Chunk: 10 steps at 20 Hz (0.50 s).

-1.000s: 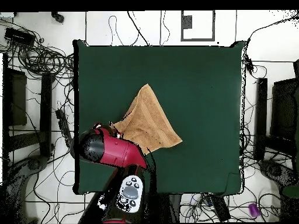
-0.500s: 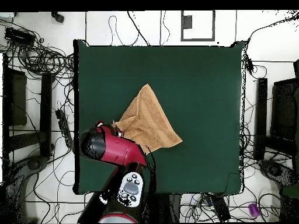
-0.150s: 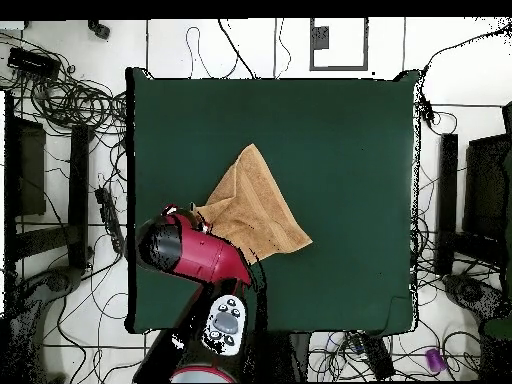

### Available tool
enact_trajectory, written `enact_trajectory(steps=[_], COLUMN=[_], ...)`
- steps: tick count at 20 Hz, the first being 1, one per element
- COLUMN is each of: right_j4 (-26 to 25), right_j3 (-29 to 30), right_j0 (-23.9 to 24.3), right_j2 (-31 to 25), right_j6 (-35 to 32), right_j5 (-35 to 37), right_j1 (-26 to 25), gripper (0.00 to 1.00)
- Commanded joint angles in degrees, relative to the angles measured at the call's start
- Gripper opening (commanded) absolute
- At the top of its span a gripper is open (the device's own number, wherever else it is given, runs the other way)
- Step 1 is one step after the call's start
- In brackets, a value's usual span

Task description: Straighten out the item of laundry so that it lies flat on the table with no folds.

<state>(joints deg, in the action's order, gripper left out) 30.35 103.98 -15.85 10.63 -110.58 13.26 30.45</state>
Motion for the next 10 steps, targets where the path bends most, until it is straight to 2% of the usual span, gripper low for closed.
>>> enact_trajectory(steps=[1,5,10], right_j4=[4.9,5.4,5.1], right_j3=[-2.4,-5.1,-7.4], right_j0=[-1.8,-5.0,-6.6], right_j2=[-6.0,-1.5,1.3], right_j6=[-16.3,-18.0,-19.2], right_j5=[-0.9,4.3,9.3], right_j1=[-0.1,-0.6,-1.5], gripper=[0.00,0.00,0.00])
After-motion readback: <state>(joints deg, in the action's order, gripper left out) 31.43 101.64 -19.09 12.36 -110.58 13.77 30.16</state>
